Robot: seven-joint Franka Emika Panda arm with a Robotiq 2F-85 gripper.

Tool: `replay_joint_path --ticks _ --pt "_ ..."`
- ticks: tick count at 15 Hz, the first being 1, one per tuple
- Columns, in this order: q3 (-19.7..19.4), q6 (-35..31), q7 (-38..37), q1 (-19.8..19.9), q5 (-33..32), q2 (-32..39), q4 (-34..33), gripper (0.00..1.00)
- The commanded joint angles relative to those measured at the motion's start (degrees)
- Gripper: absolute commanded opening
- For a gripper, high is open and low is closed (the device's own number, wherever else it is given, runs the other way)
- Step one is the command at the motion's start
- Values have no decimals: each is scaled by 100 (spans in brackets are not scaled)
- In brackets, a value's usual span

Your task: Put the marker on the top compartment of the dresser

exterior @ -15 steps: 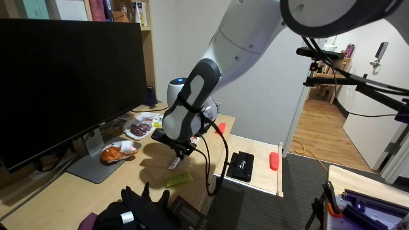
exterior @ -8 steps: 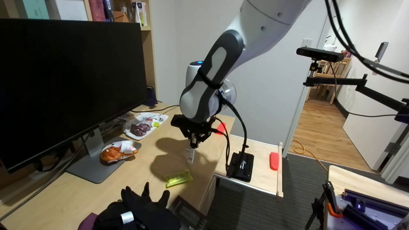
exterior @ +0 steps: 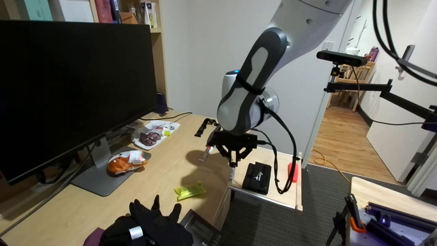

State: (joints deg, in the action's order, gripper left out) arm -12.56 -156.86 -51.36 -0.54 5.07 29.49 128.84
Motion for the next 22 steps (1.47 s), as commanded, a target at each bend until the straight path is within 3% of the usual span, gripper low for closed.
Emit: replay_joint_path --ticks 1,8,9,11,18,22 --pt "-122 77 244 143 82 -76 128 10" --pt "-569 167 343 415 72 -92 253 10" --pt "-512 187 428 512 133 -84 244 46" --pt "-463 315 564 595 143 -98 230 53" --pt "-221 333 722 514 174 -220 324 97" --pt "144 -88 925 582 435 -504 419 100"
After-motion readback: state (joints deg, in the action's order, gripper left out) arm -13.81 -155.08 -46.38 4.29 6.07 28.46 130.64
